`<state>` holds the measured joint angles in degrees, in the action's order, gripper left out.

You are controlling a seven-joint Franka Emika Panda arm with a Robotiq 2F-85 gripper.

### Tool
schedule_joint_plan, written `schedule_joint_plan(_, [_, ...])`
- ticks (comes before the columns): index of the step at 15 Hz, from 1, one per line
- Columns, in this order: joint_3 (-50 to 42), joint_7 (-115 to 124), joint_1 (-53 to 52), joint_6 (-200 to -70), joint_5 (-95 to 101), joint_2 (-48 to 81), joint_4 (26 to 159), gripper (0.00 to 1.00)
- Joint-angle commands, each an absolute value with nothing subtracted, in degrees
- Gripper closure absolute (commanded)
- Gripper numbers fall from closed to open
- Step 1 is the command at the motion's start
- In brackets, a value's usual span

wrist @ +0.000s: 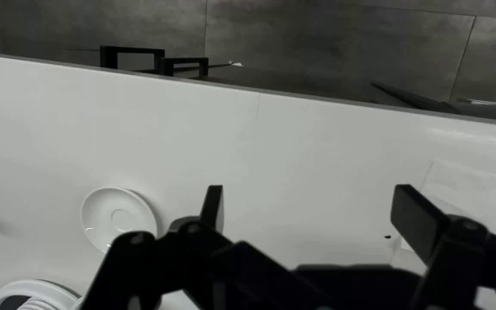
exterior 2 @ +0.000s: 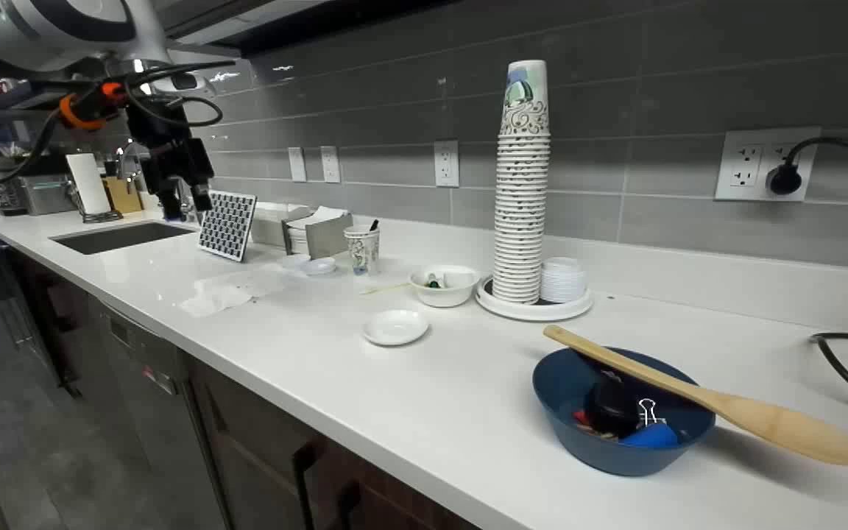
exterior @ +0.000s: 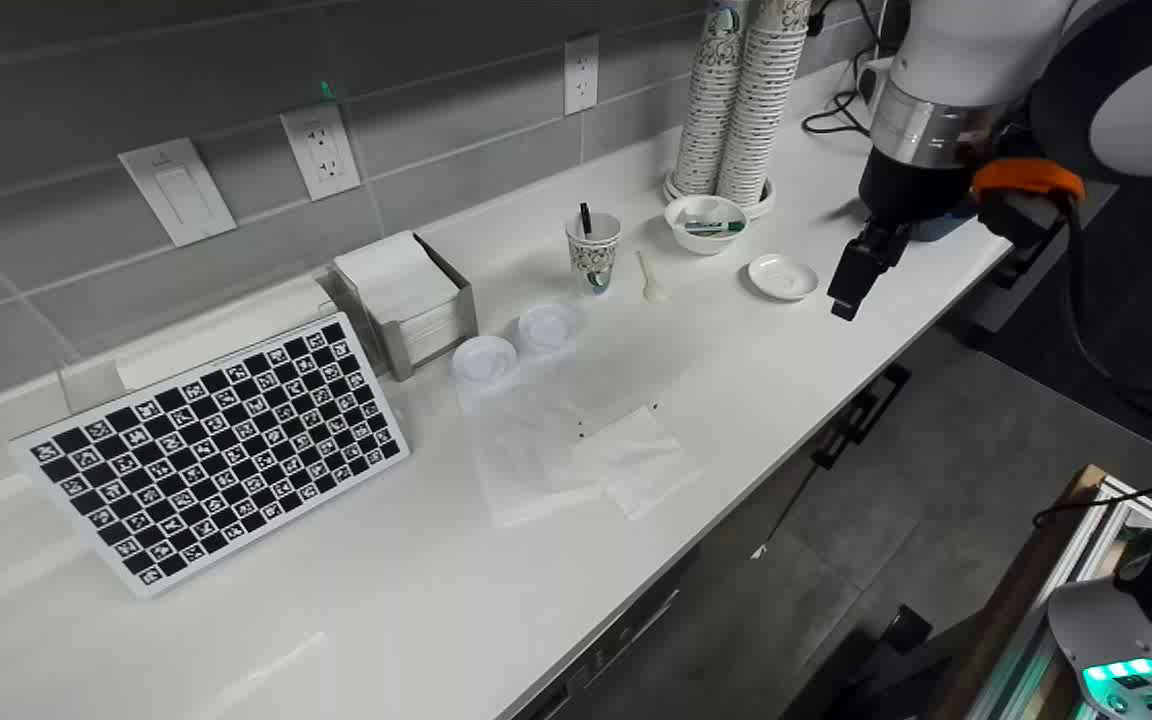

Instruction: Pick up the green marker from the white bowl and put it in the top paper cup on the stack of paper cups

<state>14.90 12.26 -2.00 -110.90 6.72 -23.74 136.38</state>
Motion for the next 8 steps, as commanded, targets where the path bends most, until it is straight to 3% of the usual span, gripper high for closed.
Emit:
schedule_joint_plan(1, [13.50,12.80,-3.60,-110.70,7.34,-23.54,136.26,0.00])
schedule_joint_plan(8, [10.97,14.45,-2.71,-115.94,5.04,-23.00,135.65,0.00])
